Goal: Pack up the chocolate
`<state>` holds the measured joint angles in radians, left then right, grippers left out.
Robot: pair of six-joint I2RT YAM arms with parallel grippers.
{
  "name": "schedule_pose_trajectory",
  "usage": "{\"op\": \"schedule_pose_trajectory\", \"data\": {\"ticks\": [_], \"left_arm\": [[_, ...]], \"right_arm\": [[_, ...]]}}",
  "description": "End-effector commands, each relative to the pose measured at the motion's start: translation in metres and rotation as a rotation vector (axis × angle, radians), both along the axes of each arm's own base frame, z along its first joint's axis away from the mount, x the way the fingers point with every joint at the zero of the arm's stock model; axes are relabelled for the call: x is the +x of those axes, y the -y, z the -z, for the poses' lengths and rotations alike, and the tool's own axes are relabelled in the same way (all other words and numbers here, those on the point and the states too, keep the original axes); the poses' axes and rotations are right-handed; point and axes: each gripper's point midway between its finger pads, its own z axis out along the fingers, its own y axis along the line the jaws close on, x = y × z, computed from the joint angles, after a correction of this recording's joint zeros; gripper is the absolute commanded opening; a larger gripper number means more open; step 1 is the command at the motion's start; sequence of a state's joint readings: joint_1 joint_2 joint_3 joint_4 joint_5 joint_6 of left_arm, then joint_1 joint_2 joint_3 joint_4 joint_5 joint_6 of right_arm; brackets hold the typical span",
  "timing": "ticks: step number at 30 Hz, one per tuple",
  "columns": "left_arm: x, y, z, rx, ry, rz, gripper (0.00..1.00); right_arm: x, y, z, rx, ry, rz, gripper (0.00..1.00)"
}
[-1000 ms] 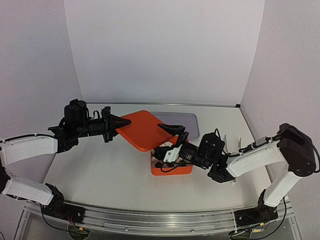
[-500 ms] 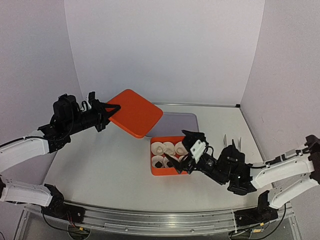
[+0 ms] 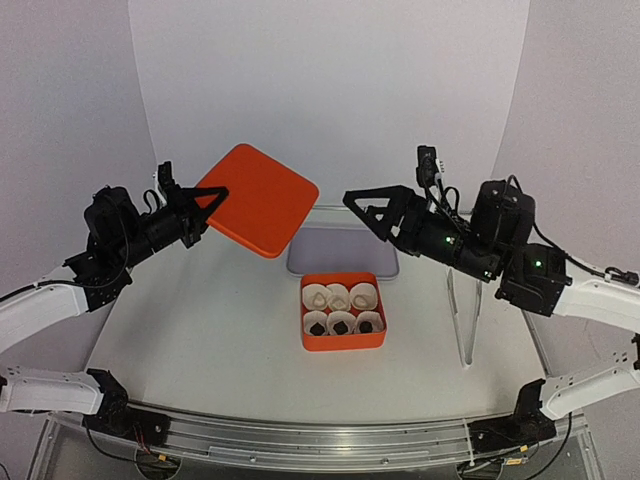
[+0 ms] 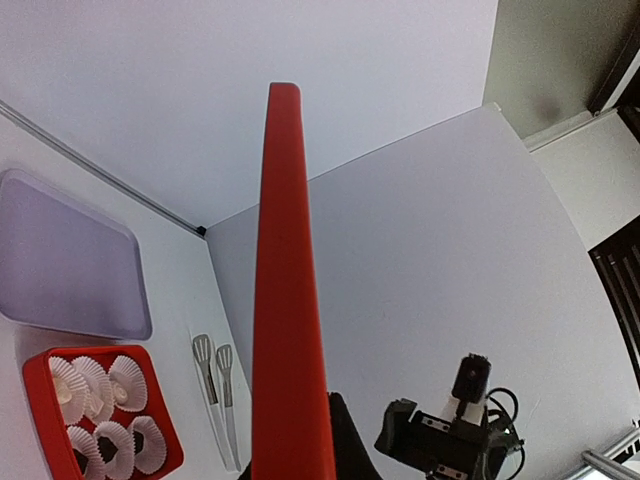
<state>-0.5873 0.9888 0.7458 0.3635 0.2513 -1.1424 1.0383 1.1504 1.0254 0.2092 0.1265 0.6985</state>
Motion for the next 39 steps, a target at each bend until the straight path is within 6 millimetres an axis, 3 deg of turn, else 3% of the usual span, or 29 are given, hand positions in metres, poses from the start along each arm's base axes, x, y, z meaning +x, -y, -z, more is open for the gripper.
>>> {"op": "schedule_pose_trajectory", "data": {"ticks": [1,6,18,23,28,32,34,37,39], "left_arm": [[-0.008,0.003,-0.030,-0.071,0.115,0.042,0.00],[-0.004,0.007,-0.025,-0.088,0.094,0.055,0.00],[-0.001,0.011,-0.019,-0.145,0.095,0.078,0.00],[-0.001,0.012,-0.013,-0.163,0.086,0.076,0.00],[0.002,0.011,-0.002,-0.151,0.064,0.060,0.02],[0.005,0.011,0.011,-0.124,0.033,0.043,0.20],[0.005,0.011,0.018,-0.104,0.019,0.042,0.41],[0.004,0.010,0.036,-0.043,-0.026,0.032,0.85],[0.002,0.007,0.052,0.014,-0.065,0.019,0.99]], "right_arm": [[0.020,-0.024,0.047,0.040,-0.442,-0.141,0.93],[0.032,-0.050,0.049,0.061,-0.430,-0.191,0.88],[0.066,-0.097,0.041,0.298,-0.490,-0.246,0.73],[0.078,-0.111,0.033,0.393,-0.491,-0.271,0.46],[0.085,-0.110,0.027,0.471,-0.458,-0.262,0.16],[0.087,-0.107,0.033,0.475,-0.454,-0.241,0.00],[0.087,-0.104,0.036,0.469,-0.454,-0.235,0.00],[0.089,-0.093,0.044,0.453,-0.459,-0.226,0.00],[0.095,-0.080,0.052,0.443,-0.479,-0.221,0.00]]}}
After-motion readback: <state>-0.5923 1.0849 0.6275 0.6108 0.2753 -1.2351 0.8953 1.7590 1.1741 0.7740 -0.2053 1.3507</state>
